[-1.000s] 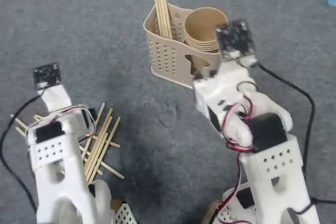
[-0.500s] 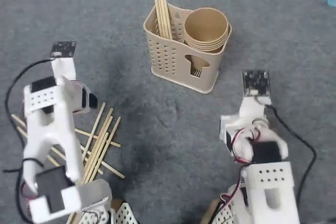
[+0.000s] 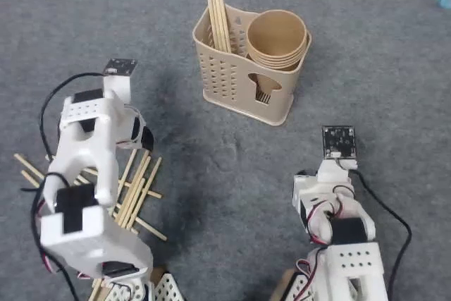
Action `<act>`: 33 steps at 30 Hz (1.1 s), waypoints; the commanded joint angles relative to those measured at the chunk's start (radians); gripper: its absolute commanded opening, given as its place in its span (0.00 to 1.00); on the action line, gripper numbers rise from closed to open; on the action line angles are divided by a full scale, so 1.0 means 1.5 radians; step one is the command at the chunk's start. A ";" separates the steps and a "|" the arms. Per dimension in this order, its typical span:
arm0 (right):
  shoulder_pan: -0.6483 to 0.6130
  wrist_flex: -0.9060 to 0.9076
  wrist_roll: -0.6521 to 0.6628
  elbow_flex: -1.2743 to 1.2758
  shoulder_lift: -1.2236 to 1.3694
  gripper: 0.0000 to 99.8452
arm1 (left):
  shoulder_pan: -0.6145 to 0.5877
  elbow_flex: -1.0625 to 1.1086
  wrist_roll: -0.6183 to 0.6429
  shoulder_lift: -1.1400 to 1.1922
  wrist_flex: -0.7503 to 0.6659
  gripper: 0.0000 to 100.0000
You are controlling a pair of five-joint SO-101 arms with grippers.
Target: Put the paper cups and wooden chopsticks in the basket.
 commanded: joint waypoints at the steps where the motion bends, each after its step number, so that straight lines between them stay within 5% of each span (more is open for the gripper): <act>1: 0.004 0.013 -0.001 0.008 -0.060 0.10 | 0.004 -0.054 -0.001 0.028 -0.002 0.20; 33: -0.024 0.106 -0.001 0.079 -0.277 0.10 | 0.008 -0.065 -0.047 0.062 0.044 0.02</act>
